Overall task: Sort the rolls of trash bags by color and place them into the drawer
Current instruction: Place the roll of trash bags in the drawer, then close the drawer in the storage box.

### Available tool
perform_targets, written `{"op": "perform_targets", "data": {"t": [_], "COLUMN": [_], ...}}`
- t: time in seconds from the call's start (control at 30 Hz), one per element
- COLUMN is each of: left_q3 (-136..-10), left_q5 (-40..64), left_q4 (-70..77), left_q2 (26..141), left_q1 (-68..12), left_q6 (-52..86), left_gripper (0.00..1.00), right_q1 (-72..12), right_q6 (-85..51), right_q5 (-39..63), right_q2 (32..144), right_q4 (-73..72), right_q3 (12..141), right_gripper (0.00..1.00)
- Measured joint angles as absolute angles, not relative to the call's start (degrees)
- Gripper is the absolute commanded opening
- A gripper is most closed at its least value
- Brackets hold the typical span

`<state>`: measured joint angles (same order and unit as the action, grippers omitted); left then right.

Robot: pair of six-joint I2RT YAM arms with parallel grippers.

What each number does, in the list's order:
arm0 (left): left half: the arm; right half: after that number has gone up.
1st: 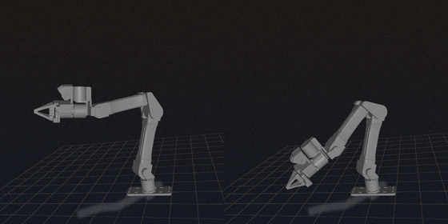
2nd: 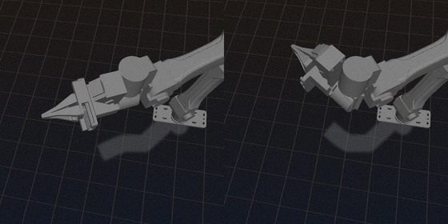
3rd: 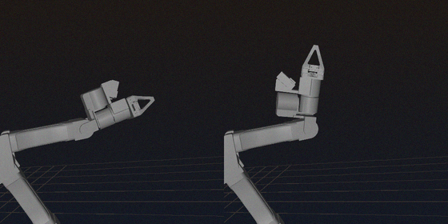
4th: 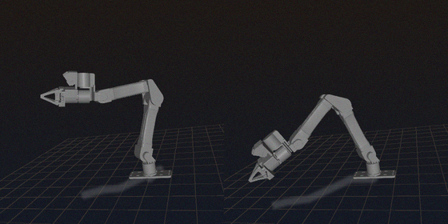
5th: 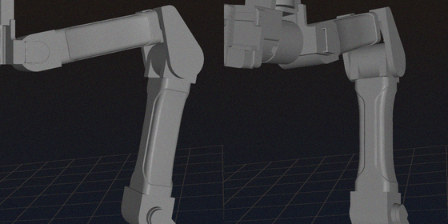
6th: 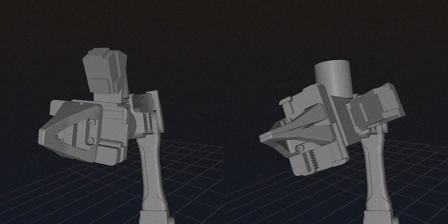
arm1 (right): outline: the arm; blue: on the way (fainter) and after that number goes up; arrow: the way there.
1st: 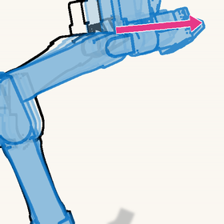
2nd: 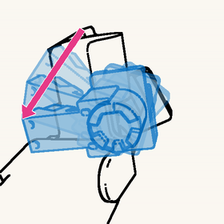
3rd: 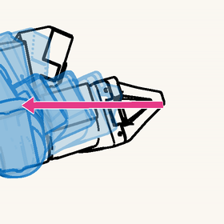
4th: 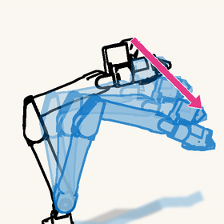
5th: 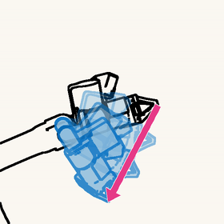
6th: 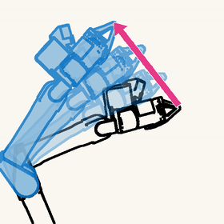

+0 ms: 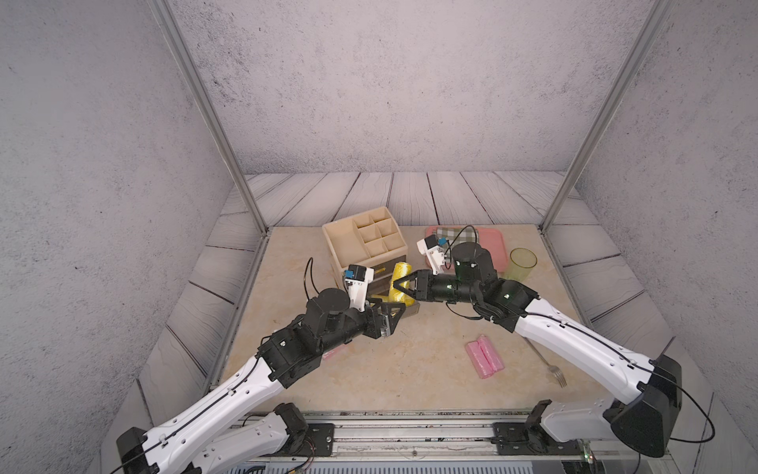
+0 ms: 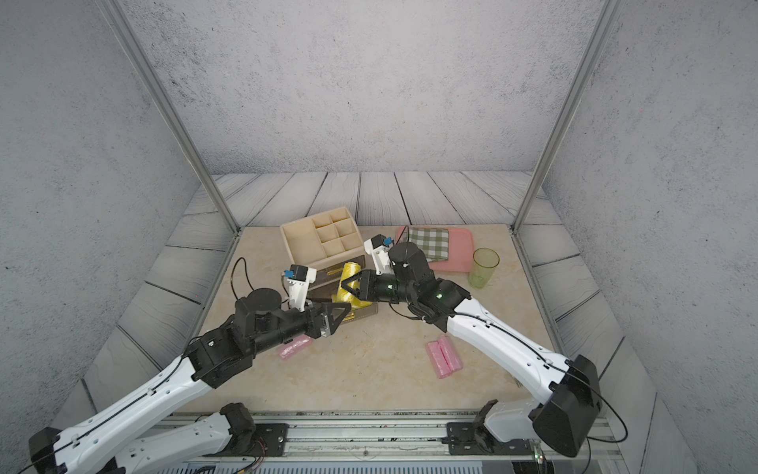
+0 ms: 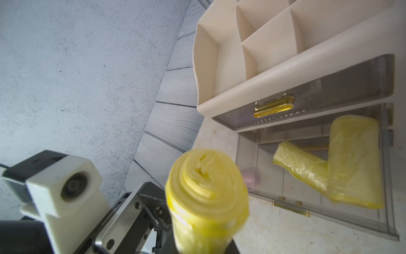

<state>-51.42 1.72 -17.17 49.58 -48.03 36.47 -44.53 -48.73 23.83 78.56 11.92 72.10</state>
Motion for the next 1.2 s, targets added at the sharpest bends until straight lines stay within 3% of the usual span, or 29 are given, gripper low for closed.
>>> {"op": "perform_targets", "data": {"t": [0.3,0.5,0.63,1.0,1.2], "left_q3": [-51.42,-51.13,-50.54,-50.26,-54.15], "left_q5": [-9.69,-8.93,-7.07,-3.68,-2.0], "left_q4": [-27.51,-29.32,-29.43,-29.41,-30.06], "left_q2": [37.39,36.56,37.56,38.57,45.15], "left_q1": [-38.85,-35.97,-35.16,-31.79,-28.21], "left_q6": [37.93,37.5,37.28,35.99,34.35], "left_gripper": [0.91,0.91,0.91,0.91,0.88], "right_q1": [-44.38,-44.38,-44.38,-44.38,-44.38], "right_q6": [-58.43,-65.1,-67.88,-67.05,-55.92], "right_q5": [19.97,15.35,13.74,13.74,15.29], "right_q2": [89.45,91.68,93.49,96.01,95.5], "right_q4": [8.25,6.92,6.5,7.49,11.7], "right_q3": [72.62,72.73,74.17,77.97,83.31], "right_gripper": [0.21,0.48,0.53,0.5,0.37]}}
